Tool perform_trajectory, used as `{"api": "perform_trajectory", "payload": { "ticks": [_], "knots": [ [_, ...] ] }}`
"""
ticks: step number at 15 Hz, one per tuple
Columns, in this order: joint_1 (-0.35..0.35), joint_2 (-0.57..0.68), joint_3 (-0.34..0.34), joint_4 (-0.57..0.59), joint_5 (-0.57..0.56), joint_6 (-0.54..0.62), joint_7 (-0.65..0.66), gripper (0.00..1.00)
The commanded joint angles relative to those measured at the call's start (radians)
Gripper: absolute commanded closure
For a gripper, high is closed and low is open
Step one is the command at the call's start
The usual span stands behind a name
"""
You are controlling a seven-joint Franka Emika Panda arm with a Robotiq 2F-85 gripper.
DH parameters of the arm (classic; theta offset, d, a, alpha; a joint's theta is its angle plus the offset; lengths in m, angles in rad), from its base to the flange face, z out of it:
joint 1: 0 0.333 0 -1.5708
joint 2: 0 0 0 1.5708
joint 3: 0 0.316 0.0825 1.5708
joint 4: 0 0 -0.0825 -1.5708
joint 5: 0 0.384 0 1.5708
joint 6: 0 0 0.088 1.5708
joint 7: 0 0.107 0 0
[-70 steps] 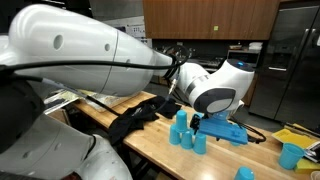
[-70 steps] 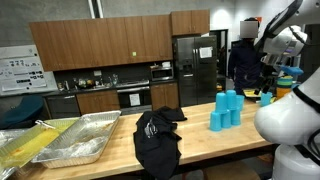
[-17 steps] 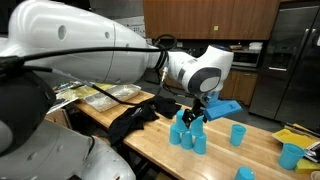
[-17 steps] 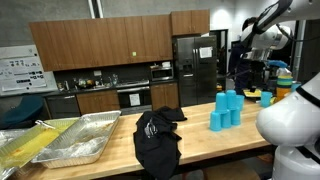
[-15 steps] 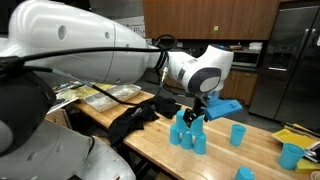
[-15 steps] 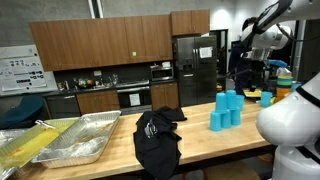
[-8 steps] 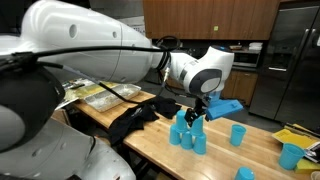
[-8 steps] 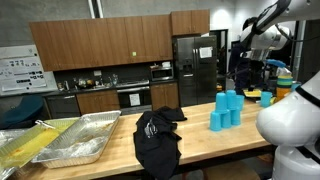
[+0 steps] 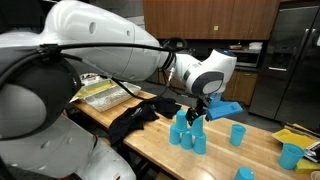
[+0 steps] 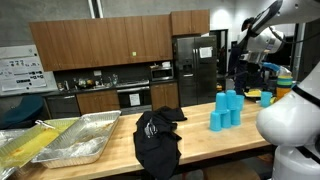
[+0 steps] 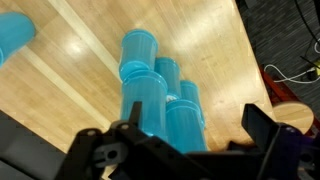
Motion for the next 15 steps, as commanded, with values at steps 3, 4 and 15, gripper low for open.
{"api": "perform_trajectory", "payload": {
  "ticks": [3,4,15],
  "knots": [
    [-0.006,0.003,0.005,0.003,0.003,-0.002,-0.001,0.00],
    [-0.006,0.003,0.005,0.003,0.003,-0.002,-0.001,0.00],
    [0.081,0.072,0.030,0.012,0.157,0.182,-0.125,0.00]
  ]
}}
